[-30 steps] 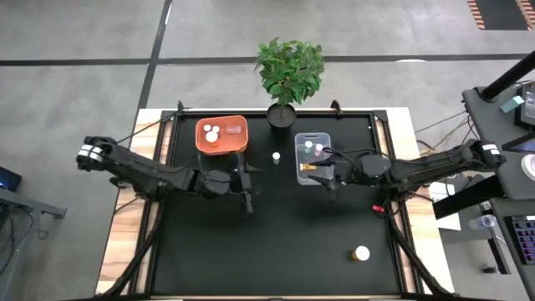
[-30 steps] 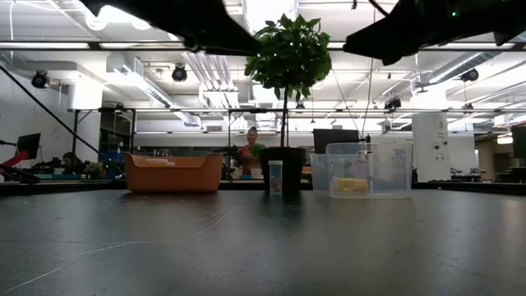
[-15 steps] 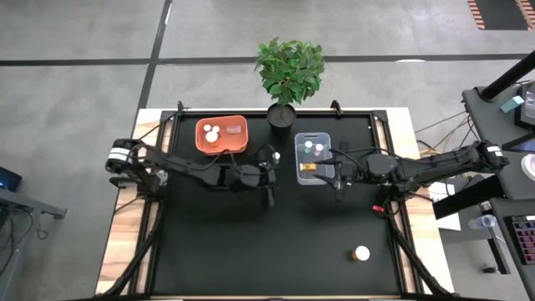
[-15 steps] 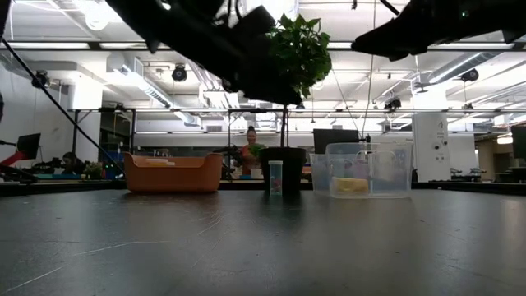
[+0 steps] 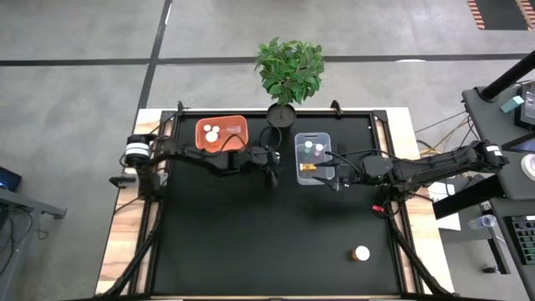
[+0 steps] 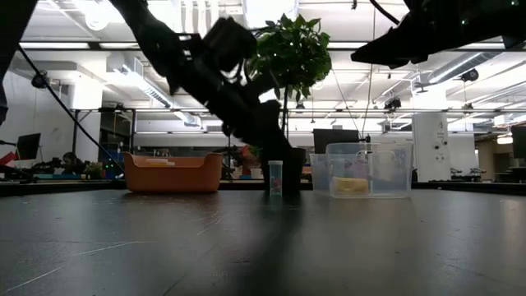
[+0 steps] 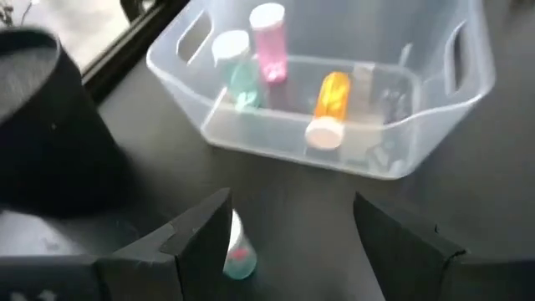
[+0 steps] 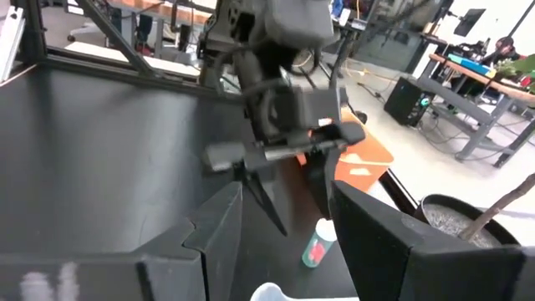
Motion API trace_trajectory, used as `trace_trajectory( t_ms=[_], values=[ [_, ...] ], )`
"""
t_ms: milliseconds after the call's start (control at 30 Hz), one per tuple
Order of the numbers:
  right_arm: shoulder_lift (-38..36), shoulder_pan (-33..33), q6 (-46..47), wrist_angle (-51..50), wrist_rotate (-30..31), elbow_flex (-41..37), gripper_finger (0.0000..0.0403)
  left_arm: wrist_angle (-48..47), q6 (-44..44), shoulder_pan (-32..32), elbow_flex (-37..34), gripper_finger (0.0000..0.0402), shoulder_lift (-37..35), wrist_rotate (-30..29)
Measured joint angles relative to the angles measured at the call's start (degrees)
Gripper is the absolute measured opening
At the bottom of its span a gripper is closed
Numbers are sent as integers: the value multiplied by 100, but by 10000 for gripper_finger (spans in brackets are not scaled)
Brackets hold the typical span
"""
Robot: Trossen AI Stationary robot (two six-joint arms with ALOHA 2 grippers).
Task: Pick and place medicine bottles into bin by pill shape (circle, oval)
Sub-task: Put the blue tablet pill bottle into the orange bin
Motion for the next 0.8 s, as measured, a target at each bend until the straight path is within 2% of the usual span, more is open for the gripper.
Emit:
trace_trajectory(
  t_ms=[167, 500, 800],
  values=[
    [37, 0, 51, 2, -2, 0, 176, 334, -45, 40, 4, 233, 235, -334],
    [95, 0, 62, 87, -2, 0, 176, 460, -3, 123, -9, 233, 255, -474],
    [95, 0, 101, 88, -2, 0, 176, 464, -224, 257, -13, 233, 609, -496]
  ],
)
